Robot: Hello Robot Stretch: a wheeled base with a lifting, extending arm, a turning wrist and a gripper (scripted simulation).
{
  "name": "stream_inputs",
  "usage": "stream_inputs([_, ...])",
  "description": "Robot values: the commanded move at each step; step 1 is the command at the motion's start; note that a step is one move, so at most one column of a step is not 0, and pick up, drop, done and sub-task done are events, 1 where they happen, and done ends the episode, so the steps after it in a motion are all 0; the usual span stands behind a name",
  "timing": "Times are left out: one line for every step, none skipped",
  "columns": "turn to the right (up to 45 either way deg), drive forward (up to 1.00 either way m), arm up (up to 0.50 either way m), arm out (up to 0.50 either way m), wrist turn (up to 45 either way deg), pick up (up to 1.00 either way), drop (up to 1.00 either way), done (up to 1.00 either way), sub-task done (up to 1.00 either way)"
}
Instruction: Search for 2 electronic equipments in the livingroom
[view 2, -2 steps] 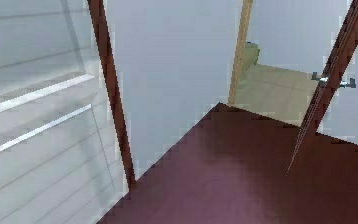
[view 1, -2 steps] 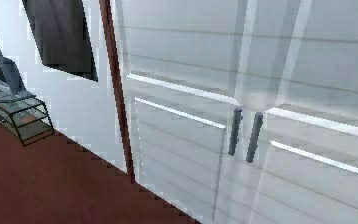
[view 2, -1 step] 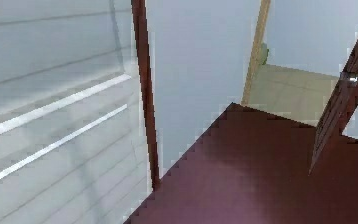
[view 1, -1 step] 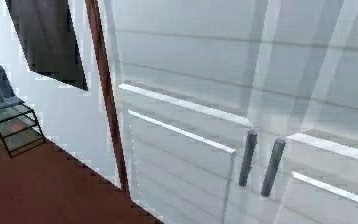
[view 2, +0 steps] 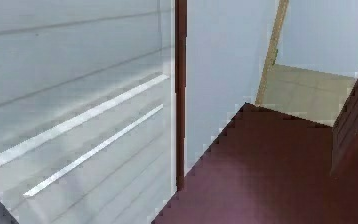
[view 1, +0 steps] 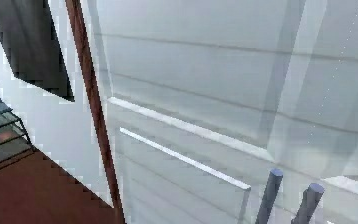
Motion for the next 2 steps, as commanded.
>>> stream_inputs([-9.0,0.0,0.0,0.0,0.0,0.0,0.0,0.0,0.0])
stream_inputs([0.0,0.2,0.0,0.0,0.0,0.0,0.0,0.0,0.0])
